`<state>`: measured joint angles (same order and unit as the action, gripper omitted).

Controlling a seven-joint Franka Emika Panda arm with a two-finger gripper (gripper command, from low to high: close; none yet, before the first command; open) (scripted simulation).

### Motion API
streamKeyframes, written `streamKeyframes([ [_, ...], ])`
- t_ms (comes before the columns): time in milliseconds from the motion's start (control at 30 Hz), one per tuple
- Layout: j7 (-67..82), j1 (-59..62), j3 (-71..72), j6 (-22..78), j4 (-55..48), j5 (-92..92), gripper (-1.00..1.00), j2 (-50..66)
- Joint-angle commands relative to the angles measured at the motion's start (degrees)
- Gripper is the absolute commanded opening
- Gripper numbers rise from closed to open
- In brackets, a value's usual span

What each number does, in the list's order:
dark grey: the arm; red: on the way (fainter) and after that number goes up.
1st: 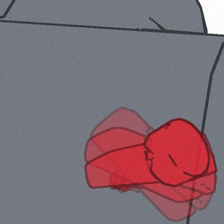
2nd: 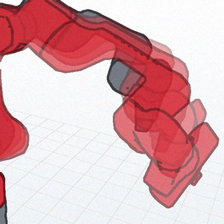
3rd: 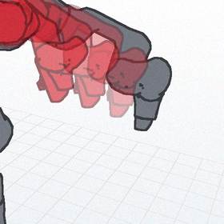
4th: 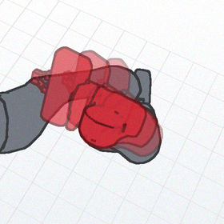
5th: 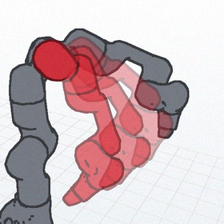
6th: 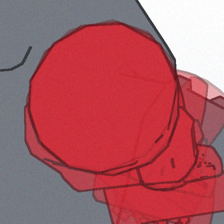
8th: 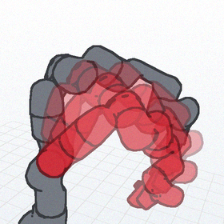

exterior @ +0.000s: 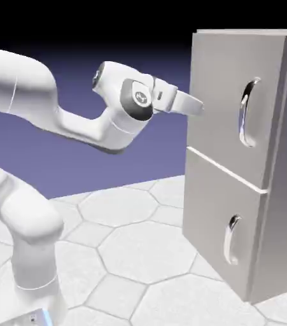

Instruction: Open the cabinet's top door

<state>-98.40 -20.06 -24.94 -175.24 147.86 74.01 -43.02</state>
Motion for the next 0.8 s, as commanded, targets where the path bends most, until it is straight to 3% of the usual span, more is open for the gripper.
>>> streamKeyframes([
  [0,-1.9,-0.7,-0.8,0.0,-0.4,2.5,0.0,-0.3],
  [767,-45.2,-15.7,-20.2,-1.0,-10.6,59.8,0.0,-8.4],
])
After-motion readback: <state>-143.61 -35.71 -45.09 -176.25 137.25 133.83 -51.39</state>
